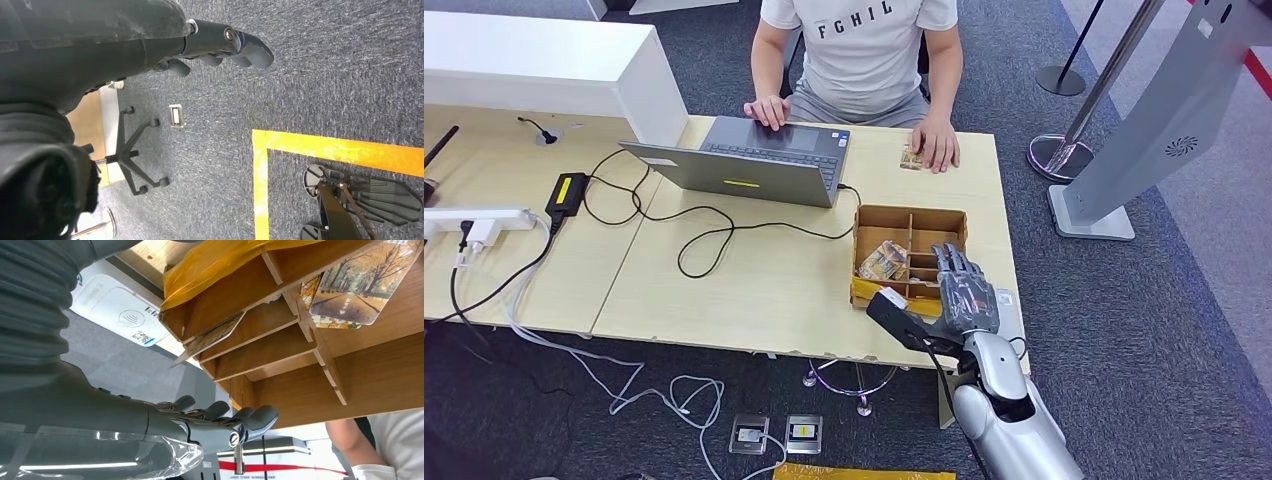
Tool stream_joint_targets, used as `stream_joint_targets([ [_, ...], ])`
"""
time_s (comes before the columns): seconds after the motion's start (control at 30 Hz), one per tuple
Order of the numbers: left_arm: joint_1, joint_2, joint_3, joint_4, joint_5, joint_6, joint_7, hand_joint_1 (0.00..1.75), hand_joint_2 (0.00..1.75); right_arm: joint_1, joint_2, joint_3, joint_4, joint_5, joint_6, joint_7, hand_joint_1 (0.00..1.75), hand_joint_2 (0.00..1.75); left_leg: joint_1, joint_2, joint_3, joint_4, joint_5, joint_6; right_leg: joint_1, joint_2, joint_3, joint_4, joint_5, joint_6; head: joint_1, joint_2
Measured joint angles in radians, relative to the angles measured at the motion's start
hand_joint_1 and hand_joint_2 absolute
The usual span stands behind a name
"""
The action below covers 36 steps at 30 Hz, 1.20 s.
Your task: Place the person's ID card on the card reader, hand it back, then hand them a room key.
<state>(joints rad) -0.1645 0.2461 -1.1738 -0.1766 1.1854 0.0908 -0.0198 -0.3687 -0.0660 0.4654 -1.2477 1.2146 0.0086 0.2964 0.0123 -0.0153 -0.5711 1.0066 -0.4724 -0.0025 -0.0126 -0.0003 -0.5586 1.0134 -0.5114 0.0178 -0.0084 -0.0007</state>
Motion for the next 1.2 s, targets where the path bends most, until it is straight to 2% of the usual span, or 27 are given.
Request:
stream_joint_targets([
  [0.47, 0.0, 0.006, -0.002, 0.003, 0.002, 0.0, 0.0, 0.0, 0.0, -0.007, 0.0, 0.0, 0.01, -0.002, 0.006, -0.002, 0.03, 1.75, 0.0, 0.0, 0.0, 0.0, 0.0, 0.0, 0.0, 0.0, 0.0, 0.0, 0.0, 0.0, 0.0, 0.0],
  [0.6, 0.0, 0.006, -0.004, 0.003, 0.002, 0.0, 0.0, 0.0, 0.0, -0.007, 0.0, 0.0, 0.01, -0.002, 0.017, -0.002, 1.72, 1.75, 0.0, 0.0, 0.0, 0.0, 0.0, 0.0, 0.0, 0.0, 0.0, 0.0, 0.0, 0.0, 0.0, 0.0],
  [0.8, 0.0, 0.008, -0.005, 0.003, 0.002, -0.001, 0.0, 0.0, 0.0, -0.007, -0.001, 0.0, -0.003, -0.006, 0.066, 0.002, 1.75, 1.75, 0.0, 0.0, 0.0, 0.0, 0.0, 0.0, 0.0, 0.0, 0.0, 0.0, 0.0, 0.0, 0.0, 0.0],
  [1.2, 0.0, 0.009, -0.006, 0.003, -0.003, -0.003, -0.005, 0.0, 0.0, 0.003, -0.009, 0.0, -0.036, -0.021, 0.106, 0.008, 1.75, 1.75, 0.0, 0.0, 0.0, 0.0, 0.0, 0.0, 0.0, 0.0, 0.0, 0.0, 0.0, 0.0, 0.0, 0.0],
])
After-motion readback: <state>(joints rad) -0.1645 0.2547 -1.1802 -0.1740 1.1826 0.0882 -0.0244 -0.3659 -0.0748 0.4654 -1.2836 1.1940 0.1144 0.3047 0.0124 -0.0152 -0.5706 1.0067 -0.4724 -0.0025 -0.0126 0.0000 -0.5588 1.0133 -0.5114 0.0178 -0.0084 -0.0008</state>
